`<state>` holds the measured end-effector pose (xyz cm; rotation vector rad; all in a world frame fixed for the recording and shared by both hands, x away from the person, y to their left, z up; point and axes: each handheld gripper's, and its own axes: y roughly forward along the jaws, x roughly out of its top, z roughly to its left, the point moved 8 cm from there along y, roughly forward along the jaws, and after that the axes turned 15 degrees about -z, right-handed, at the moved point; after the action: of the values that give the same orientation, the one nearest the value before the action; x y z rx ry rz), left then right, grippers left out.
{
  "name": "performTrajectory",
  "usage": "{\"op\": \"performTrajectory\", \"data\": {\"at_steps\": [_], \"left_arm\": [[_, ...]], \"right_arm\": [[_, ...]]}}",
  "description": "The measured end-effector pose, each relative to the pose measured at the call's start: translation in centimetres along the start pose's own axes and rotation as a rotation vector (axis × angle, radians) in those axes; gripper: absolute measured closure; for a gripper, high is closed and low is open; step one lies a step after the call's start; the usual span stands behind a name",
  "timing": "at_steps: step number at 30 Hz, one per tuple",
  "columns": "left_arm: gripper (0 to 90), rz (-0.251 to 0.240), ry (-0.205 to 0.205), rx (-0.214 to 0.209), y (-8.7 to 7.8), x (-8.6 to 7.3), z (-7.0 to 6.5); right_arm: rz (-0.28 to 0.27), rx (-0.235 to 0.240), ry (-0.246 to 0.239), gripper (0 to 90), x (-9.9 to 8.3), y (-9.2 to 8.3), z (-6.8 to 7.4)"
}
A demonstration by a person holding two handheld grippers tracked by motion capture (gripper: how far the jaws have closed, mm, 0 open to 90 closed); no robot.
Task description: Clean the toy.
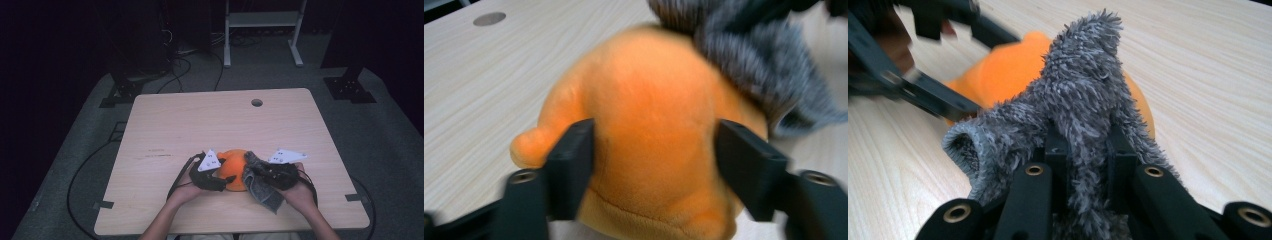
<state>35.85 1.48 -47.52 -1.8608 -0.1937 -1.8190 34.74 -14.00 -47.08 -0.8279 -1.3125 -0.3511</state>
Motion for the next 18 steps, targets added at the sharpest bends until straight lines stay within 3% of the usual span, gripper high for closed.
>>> {"op": "performTrajectory", "data": {"at_steps": [1,2,4,6,14,17,18], "left_arm": [[23.2,0.000,0.000,0.000,0.0,0.0,0.0],[19.8,-0.016,-0.003,0.026,-0.2,0.7,0.3],[19.6,-0.014,-0.008,0.039,-0.2,0.6,0.5],[25.8,0.031,-0.023,0.021,0.2,-0.4,0.4],[33.2,0.034,0.007,0.017,0.4,-0.9,-0.2],[34.0,0.042,0.027,0.005,0.5,-1.1,-0.5],[34.3,0.048,0.038,0.002,0.5,-1.1,-0.5]], "right_arm": [[0.000,0.000,0.000,76.3,0.0,0.0,0.0],[0.005,-0.006,-0.003,76.3,-0.2,-0.2,0.1],[0.004,-0.005,-0.004,76.3,-0.2,-0.3,0.1],[0.008,0.006,-0.003,76.2,-0.5,-0.5,0.1],[0.027,-0.020,0.000,76.2,-0.8,-1.2,-0.9],[-0.015,-0.017,-0.005,76.1,0.5,-1.5,-0.3],[-0.017,-0.013,-0.028,76.0,0.9,-1.1,0.2]]}}
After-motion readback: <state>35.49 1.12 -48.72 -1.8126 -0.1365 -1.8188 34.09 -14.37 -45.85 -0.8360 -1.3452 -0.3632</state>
